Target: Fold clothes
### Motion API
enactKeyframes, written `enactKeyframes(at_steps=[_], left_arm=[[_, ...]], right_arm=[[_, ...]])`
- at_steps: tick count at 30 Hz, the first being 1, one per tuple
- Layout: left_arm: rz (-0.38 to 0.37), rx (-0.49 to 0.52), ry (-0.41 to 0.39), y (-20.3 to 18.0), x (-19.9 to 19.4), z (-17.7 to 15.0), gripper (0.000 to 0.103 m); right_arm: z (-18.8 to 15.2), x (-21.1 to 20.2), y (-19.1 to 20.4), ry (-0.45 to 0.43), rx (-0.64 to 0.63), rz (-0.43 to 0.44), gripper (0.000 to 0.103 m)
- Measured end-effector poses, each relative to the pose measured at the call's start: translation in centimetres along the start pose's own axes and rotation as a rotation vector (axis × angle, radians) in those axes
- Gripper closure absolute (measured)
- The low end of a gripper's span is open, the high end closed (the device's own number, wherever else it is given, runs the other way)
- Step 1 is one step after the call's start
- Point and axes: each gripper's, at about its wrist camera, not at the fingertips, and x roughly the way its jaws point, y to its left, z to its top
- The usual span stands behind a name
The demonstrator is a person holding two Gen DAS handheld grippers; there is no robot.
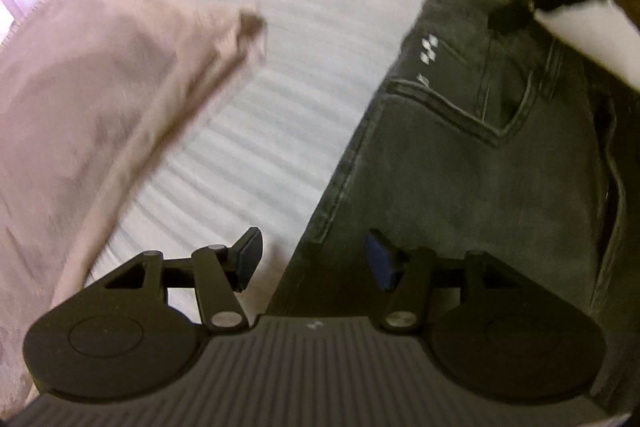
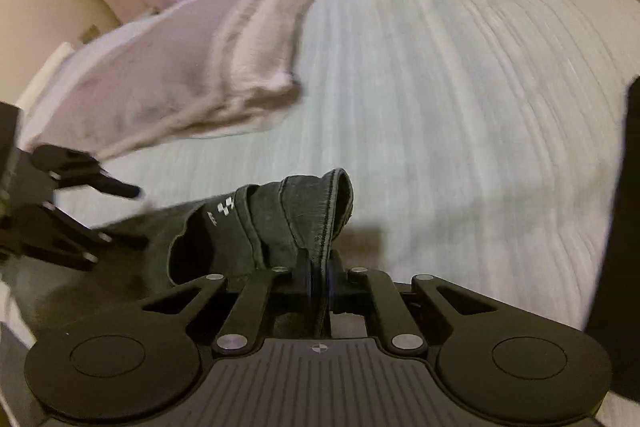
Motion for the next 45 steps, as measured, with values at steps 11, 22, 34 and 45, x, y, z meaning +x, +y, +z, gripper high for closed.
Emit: enactKeyframes(at_steps=[11,22,34,45], left_arm=[[-0.032,0.065,0.046,-2.5,1.8,0.0,0.05],[-0.194,0.021,-0.011,-2.7,5.7,7.9,0.046],[-0.265,0.244,0.099,-6.5,9.3,11.6,0.09],[-0.206,0.311,-0.107,-10.1,3.9,16.1,0.094]], right_arm=[[-5.1,-3.6,-3.4,-0.019,0.136,-0.077,0.055],[-17.8,-14.3,-3.7,-0.047,0.367,-0.268,0.024],[-26.1,-16.2,-2.3,-0.141,0.822,-0.127,0.086],[-27.2,-20.9,-5.7,-0.272,0.891,-0.221,0.09]])
